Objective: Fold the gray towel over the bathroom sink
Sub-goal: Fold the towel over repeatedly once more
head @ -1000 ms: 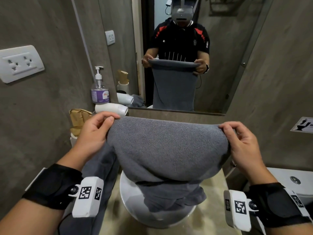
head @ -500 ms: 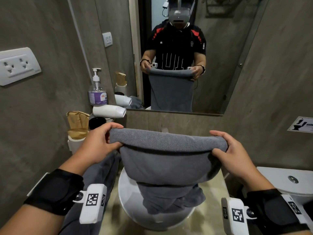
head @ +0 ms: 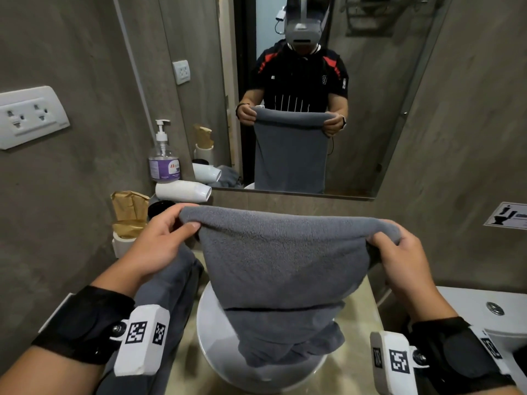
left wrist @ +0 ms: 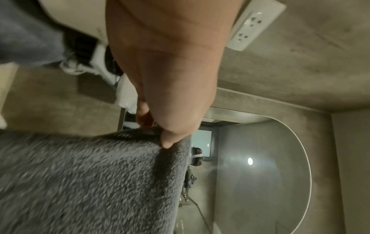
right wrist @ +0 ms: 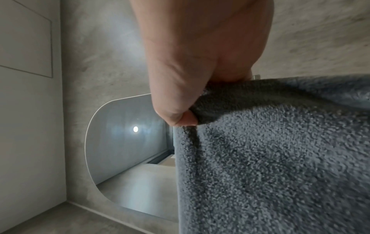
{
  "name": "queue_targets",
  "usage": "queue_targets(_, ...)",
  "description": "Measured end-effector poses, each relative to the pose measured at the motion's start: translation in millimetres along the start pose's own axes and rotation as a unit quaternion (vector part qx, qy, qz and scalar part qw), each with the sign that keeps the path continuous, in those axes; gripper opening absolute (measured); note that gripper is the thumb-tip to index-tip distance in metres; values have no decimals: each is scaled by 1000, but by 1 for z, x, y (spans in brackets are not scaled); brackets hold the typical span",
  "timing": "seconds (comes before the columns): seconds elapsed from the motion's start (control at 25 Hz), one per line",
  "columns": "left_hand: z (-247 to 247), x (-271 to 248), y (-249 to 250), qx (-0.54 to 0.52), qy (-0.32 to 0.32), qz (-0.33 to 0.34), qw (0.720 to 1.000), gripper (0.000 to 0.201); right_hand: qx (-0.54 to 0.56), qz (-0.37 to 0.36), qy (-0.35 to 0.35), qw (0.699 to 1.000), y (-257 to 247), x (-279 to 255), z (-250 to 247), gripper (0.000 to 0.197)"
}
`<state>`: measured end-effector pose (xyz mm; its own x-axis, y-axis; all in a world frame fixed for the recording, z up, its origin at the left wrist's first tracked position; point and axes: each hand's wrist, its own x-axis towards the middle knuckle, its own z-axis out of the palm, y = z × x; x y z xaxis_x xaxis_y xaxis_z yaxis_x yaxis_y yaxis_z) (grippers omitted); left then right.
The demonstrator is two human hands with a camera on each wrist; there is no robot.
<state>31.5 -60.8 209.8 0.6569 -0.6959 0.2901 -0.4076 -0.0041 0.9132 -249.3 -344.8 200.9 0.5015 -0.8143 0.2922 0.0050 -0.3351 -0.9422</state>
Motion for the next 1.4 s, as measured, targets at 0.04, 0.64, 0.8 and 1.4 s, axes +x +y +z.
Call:
queue_targets(0.04, 3, 0, 0, -38, 17, -7, 999, 30, 8, 5, -1, 1000, 0, 0, 0, 31)
queue_targets(0.64, 6, -8, 6, -1, 47, 26, 999, 33, 38, -97, -13, 994, 14, -9, -11, 20)
queue_targets(0.8, 3, -8, 3, 40, -32, -17, 999, 86, 24, -77, -132, 988, 18, -14, -19, 66)
queue_targets(1.4, 9, 5, -16, 252, 70, 32, 965, 50, -29, -33, -33, 998, 10, -7, 1, 36)
